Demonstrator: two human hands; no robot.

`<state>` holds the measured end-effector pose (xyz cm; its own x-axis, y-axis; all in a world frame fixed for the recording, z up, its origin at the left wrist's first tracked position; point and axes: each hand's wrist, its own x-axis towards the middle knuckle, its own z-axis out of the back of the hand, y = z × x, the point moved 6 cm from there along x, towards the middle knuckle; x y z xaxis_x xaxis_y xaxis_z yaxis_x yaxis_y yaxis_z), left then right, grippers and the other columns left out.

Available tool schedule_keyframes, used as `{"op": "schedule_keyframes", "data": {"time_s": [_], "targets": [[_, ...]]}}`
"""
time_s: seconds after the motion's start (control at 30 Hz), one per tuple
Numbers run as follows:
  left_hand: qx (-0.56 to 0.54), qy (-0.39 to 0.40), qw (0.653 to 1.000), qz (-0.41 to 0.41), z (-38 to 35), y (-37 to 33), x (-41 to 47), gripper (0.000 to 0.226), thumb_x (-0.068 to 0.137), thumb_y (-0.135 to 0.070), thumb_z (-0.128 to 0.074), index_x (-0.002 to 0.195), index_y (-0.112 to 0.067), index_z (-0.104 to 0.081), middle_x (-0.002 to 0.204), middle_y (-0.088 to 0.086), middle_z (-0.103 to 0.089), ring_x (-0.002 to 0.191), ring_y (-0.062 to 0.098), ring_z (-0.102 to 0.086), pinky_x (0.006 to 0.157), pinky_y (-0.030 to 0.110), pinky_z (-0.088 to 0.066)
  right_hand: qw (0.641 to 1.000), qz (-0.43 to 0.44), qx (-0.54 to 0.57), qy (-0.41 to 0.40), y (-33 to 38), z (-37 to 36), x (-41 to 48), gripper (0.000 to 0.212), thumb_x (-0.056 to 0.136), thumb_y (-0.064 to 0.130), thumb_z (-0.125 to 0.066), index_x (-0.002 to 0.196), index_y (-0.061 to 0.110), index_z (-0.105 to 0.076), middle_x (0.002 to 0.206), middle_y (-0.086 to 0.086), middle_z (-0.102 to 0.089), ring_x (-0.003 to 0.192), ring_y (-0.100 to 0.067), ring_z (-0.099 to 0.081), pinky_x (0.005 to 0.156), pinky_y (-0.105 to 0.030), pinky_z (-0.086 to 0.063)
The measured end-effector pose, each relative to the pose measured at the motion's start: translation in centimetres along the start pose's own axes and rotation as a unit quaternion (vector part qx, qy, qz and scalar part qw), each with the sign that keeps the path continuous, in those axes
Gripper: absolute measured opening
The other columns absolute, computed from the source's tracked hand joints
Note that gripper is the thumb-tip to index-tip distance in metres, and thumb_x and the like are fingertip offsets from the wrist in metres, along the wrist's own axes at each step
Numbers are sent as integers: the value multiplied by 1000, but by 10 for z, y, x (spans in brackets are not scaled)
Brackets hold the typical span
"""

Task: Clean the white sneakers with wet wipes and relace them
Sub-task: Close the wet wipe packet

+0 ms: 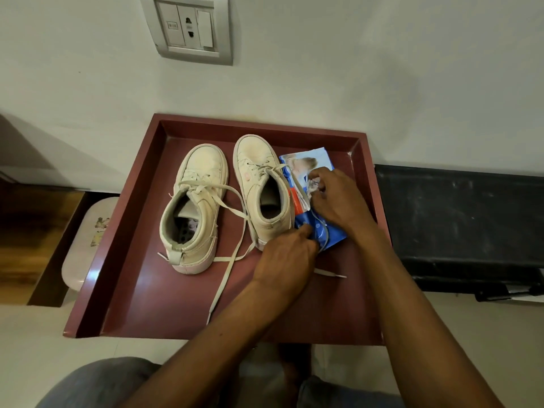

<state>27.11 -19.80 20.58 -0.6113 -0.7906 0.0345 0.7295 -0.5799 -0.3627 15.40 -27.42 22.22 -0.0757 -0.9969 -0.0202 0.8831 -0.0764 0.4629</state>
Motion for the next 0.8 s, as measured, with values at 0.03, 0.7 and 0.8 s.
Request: {"op": "schedule_keyframes", "data": {"time_s": [0.03, 0.7, 0.8], "targets": [[0, -3, 1000, 0, 0, 0, 0, 27, 100, -12, -52, 118, -14, -72, 113, 4, -60, 88, 25, -65, 58, 35, -39, 999, -2, 13, 32, -2, 1, 2, 50, 88, 10, -61, 137, 14, -51, 115, -12, -59, 88, -20, -55, 71, -28, -42], [7, -3, 1000, -12, 1, 2, 1, 26, 101, -14, -51, 117, -15, -72, 113, 2, -61, 85, 22, -65, 60, 32, -38, 984, 42, -154, -75, 2, -1, -5, 25, 88, 25, -66, 112, 28, -59, 109, -5, -56, 96, -24, -56, 79, -47, -47], [2, -5, 1000, -12, 1, 2, 1, 23, 100, -12, -54, 113, -12, -73, 111, 3, -62, 83, 23, -66, 59, 32, -35, 976, 48, -174, -126, 0, -5, -8, 22, 89, 22, -63, 111, 23, -56, 100, -6, -58, 84, -23, -57, 71, -42, -46]]}}
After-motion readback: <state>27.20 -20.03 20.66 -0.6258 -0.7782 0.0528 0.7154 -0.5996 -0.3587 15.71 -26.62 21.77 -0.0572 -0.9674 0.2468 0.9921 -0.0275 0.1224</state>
